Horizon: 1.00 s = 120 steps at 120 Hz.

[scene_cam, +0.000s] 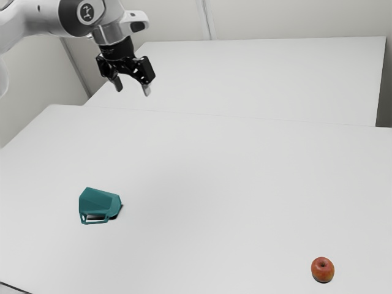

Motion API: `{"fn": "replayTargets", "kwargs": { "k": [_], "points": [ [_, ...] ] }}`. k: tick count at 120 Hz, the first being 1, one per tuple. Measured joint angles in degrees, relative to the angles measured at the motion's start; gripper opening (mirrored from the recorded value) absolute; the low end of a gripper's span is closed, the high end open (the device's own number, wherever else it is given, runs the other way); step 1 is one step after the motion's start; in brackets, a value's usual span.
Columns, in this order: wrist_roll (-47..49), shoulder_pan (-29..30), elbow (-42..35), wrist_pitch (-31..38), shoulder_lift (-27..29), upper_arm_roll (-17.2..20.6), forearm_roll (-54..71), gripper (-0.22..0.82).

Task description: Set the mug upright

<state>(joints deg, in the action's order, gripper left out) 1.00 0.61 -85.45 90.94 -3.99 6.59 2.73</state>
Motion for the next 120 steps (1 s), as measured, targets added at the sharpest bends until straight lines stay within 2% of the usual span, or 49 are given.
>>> {"fn": "replayTargets", "kwargs": {
  "k": [41, 68, 82, 120],
  "points": [
    [1.94, 1.25, -0.82, -0.65, 0.91, -0.2, -0.23, 0.6],
    [2.66, 3.75, -12.52, 1.64, 7.15, -0.04, -5.32, 0.6],
    [2.91, 7.02, -18.41, 1.73, 9.61, -0.08, -8.18, 0.6],
    [-2.14, 15.2, -29.14, 2.56, 9.76, -0.47, -15.77, 0.6]
  ]
}}
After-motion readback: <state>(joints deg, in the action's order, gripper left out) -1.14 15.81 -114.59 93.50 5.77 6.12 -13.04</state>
